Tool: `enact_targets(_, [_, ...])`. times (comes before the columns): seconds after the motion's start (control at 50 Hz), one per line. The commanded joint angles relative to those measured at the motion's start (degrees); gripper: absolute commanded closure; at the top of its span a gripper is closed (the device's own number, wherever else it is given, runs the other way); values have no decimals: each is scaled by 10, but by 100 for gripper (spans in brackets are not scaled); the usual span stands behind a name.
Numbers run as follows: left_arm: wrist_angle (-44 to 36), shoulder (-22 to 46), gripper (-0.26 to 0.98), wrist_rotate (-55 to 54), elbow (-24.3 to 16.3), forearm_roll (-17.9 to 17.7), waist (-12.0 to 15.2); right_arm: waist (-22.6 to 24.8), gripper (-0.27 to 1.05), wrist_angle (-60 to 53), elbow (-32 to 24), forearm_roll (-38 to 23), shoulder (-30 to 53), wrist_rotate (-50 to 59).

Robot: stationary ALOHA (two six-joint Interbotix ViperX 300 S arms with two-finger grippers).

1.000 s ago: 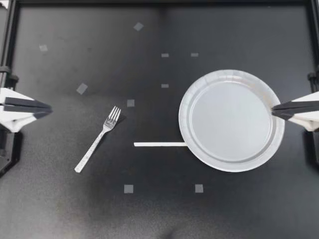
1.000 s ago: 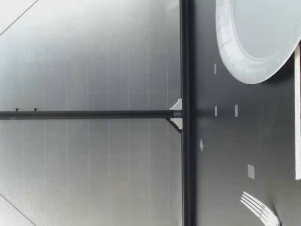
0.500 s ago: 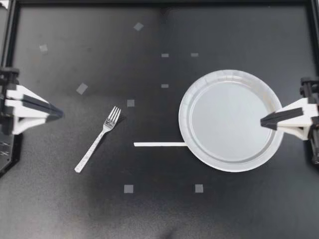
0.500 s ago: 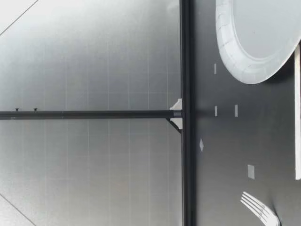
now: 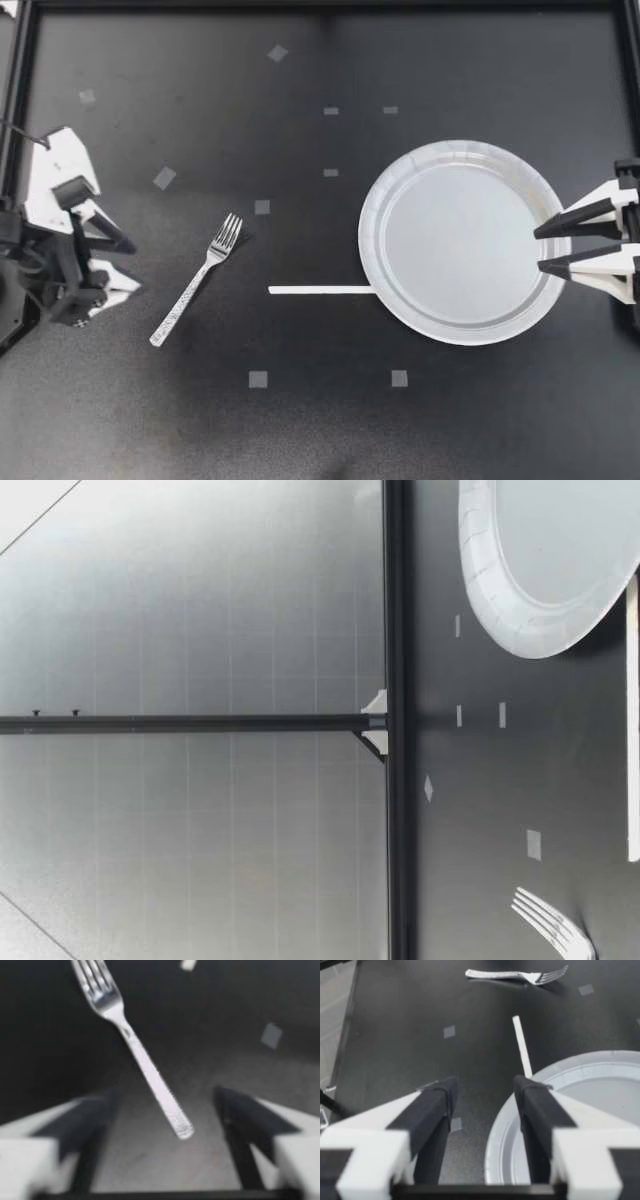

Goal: Pick up the fork and place it on the plate.

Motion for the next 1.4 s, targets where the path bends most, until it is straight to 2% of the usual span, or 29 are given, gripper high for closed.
enact_targets(0.0, [-25, 64, -1, 2, -21, 3, 2, 3, 25, -26, -1, 0, 12, 2])
enact_targets(0.12, [-61, 142, 7, 3, -47, 3, 2, 3, 25, -50, 11, 1, 12, 3])
enact_targets(0.32, [-55, 273, 8, 22, -104, 5, 1, 4, 25, -52, 18, 1, 12, 19])
enact_targets(0.4, [-42, 301, 8, 30, -121, 5, 2, 4, 25, -52, 22, 1, 11, 24])
enact_targets(0.54, [-34, 317, 8, 37, -134, 4, 1, 4, 25, -52, 25, 1, 9, 23])
enact_targets(0.96, [-50, 352, 9, 29, -125, 4, 4, 4, 26, -55, 24, 2, 5, 25])
enact_targets(1.2, [-77, 373, 19, 4, -111, 4, 20, 30, 26, -55, 22, 1, 15, 27])
enact_targets(1.38, [-100, 383, 23, 4, -114, 4, 21, 39, 26, -57, 25, 2, 17, 44])
